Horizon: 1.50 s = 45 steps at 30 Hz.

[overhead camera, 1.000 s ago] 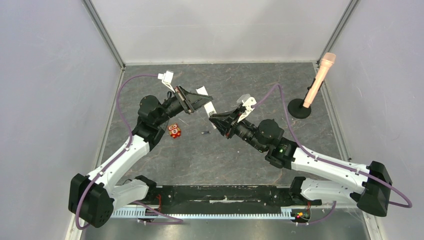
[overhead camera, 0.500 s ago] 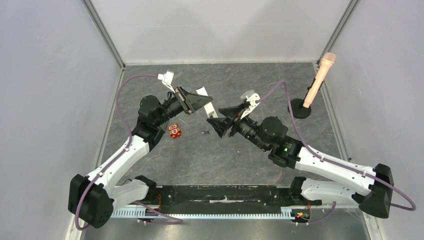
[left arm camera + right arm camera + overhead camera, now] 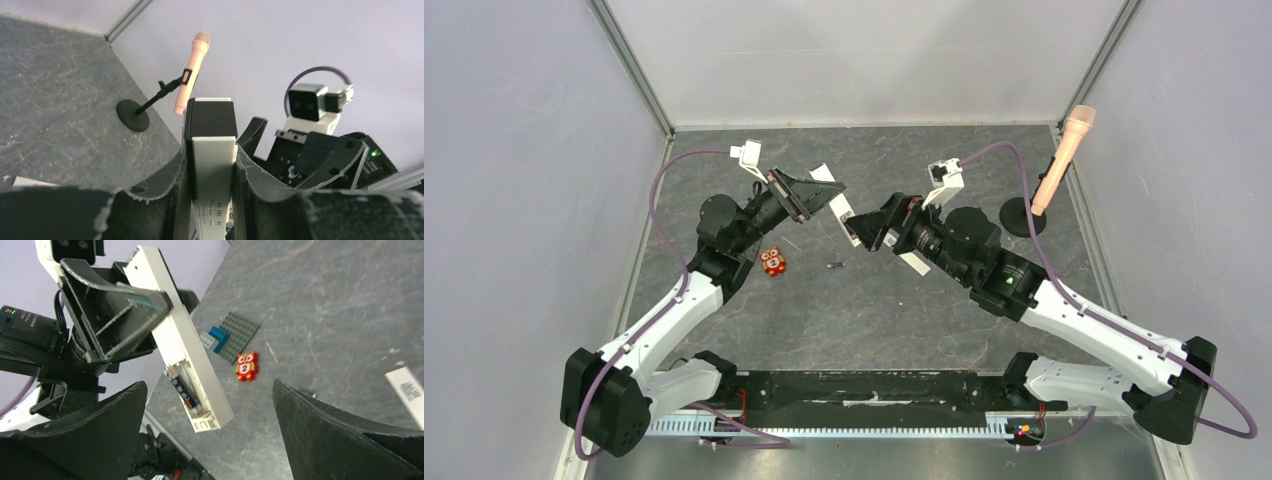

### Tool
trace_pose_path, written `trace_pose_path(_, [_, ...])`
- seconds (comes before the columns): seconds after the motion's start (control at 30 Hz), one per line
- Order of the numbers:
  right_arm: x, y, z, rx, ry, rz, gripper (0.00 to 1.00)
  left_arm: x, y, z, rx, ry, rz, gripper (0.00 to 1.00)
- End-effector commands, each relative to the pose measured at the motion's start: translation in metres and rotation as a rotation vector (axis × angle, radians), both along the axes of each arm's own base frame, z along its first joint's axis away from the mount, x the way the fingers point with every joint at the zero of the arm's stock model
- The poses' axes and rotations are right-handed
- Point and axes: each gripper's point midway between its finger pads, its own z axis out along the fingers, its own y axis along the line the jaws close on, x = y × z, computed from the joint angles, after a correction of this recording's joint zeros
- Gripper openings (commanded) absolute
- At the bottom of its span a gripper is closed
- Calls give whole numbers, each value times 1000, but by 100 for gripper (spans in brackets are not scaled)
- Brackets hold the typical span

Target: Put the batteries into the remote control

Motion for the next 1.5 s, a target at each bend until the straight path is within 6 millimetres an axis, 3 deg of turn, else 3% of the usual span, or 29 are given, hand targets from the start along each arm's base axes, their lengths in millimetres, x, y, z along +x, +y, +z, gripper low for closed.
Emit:
trace_pose_path(0.0, [-8,12,5,111,133,41,98,-1,12,38,-125,-104,61,2])
trace_pose_path(0.2, [-4,14,28,252,129,30,98,3,16,41,-177,-82,97,2])
trace_pose_path(0.47, [9,21,17,335,240,7,98,5,20,42,-255,-25,111,2])
trace_pose_path(0.7, [14,23,25,467,242,4,98,1,15,39,-262,-28,94,2])
trace_pose_path(0.87, [16,29,21,458,258,12,98,1,14,34,-265,-18,100,2])
trace_pose_path(1.2, [18,33,3,439,306,19,72,1,14,32,-260,-18,111,2])
trace_pose_path(1.47, [19,31,-5,432,323,20,58,3,19,37,-274,2,137,2])
